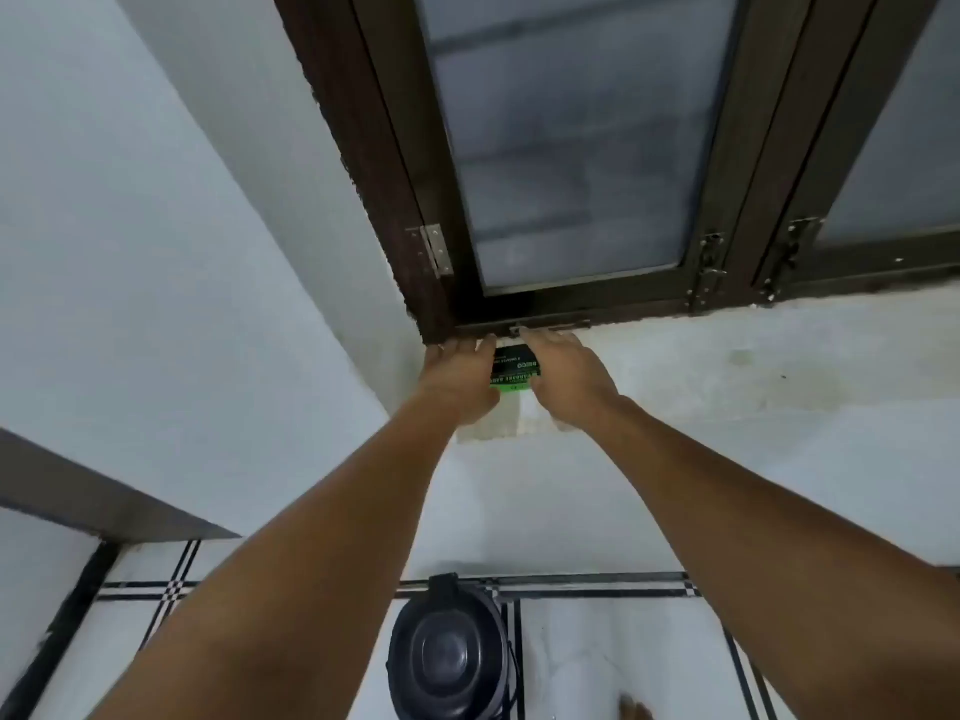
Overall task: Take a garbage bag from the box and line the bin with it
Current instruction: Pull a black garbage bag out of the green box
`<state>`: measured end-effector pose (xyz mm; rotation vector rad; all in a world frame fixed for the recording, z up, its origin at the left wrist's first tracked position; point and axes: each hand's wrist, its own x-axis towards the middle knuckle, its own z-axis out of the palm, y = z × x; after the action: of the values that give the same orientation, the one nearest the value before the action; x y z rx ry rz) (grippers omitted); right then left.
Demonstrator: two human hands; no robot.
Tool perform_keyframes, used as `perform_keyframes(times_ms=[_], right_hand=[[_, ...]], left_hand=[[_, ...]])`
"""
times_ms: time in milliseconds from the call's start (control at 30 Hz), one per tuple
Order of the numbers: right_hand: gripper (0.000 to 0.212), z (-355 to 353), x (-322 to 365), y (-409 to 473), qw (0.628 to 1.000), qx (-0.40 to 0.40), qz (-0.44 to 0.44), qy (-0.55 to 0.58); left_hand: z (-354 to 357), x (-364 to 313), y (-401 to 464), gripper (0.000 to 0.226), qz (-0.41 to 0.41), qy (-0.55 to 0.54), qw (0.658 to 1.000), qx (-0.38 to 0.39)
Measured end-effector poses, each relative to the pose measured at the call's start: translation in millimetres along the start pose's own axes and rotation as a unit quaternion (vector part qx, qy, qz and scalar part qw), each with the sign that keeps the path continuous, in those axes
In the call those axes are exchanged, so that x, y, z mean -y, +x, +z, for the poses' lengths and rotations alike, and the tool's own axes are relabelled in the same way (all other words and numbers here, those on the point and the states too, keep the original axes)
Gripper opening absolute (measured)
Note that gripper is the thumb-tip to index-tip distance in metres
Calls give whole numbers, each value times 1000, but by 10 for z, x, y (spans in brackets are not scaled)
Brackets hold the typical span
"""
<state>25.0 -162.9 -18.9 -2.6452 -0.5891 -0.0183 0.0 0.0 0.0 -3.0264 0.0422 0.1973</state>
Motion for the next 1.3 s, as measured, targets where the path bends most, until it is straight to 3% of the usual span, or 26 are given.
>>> perform_keyframes(times_ms=[167,300,433,600,700,767,900,1033,1133,1300], right_hand=[[69,94,-103,193,1000,30,7,0],[59,113,-148,248,992,0,23,121],[46,-144,-24,244,915,-57,142,373],[42,-462,66,283,892,17,207,403],[29,-570,106,301,854,-6,228,468],[22,-604,110,300,846,-32,224,483],[27,-606,61,201,837,-46,207,504],[27,-563,46,103,813,-32,187,551],[15,-569,69,74,769,-41,191,608],[26,-580,62,89,697,-69,281,656]], left_hand=[[155,-14,172,59,-6,43,999,-7],[126,6,202,40,5,36,997,-69],[53,59,174,49,6,-44,990,-132],[-132,18,120,49,25,-100,978,-179],[-203,-18,73,49,28,-89,975,-203],[-237,-42,57,58,27,-88,977,-194],[-315,-44,45,95,39,-147,984,-97],[-303,-25,35,74,12,-148,984,-93],[-331,-7,13,73,-14,-159,982,-105],[-516,52,13,66,23,-85,987,-135]])
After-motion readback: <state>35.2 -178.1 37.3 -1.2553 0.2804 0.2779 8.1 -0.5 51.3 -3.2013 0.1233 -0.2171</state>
